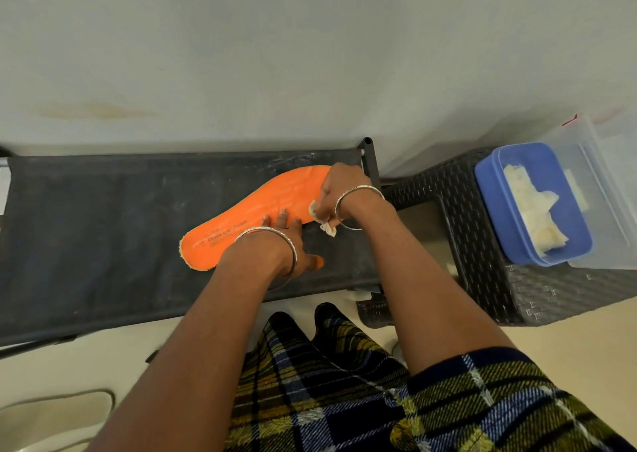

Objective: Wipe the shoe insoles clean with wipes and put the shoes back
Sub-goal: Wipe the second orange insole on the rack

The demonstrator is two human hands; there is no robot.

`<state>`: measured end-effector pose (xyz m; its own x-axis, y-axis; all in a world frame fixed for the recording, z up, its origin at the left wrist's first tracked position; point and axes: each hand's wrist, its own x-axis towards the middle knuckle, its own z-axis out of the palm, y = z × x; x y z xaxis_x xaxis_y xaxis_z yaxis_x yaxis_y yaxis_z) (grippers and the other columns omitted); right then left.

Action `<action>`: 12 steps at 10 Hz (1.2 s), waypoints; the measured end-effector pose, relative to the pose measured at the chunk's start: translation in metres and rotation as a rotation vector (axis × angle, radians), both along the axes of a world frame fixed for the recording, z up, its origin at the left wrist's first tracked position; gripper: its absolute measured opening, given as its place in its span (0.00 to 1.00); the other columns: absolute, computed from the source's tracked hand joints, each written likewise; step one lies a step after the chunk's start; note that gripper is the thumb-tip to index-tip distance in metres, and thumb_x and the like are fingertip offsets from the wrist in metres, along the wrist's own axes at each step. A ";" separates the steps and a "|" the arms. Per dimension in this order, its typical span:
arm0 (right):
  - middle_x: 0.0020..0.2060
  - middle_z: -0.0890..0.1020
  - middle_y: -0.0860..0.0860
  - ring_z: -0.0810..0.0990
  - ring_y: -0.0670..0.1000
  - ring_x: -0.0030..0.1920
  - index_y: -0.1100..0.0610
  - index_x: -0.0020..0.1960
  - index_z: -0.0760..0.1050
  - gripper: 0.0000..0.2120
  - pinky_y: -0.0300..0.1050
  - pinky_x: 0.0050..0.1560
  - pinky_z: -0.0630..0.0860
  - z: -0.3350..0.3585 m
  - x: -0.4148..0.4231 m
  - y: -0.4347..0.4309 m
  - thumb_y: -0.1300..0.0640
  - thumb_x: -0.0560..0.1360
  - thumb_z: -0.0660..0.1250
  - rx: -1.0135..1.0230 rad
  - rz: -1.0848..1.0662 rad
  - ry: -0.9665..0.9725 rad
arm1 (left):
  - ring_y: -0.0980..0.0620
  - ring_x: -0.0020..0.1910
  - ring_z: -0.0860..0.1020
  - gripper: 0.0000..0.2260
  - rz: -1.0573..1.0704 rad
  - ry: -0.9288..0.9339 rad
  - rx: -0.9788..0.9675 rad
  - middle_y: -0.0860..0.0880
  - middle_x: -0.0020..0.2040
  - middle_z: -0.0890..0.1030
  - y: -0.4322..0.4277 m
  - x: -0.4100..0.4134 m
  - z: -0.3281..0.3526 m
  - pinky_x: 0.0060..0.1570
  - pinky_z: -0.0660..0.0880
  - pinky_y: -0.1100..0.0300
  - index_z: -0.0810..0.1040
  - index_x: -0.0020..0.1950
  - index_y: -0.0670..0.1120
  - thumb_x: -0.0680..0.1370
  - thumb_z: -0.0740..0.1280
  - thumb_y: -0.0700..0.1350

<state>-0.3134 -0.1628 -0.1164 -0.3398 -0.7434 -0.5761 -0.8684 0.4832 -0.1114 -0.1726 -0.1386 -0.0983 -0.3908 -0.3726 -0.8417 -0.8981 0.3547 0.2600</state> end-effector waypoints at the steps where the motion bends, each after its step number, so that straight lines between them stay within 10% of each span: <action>1: 0.49 0.83 0.55 0.82 0.56 0.51 0.59 0.48 0.77 0.14 0.44 0.47 0.77 0.001 -0.007 0.001 0.52 0.69 0.75 -0.092 -0.071 0.070 | 0.41 0.78 0.39 0.38 -0.003 0.007 -0.003 0.47 0.79 0.36 0.000 0.001 -0.001 0.76 0.47 0.44 0.39 0.79 0.48 0.80 0.58 0.61; 12: 0.43 0.86 0.52 0.84 0.53 0.46 0.57 0.44 0.85 0.08 0.49 0.51 0.82 -0.006 -0.005 -0.002 0.54 0.69 0.75 -0.162 -0.041 -0.088 | 0.41 0.78 0.38 0.38 -0.001 0.000 0.005 0.47 0.79 0.36 0.000 -0.001 0.002 0.75 0.46 0.43 0.39 0.79 0.48 0.80 0.58 0.60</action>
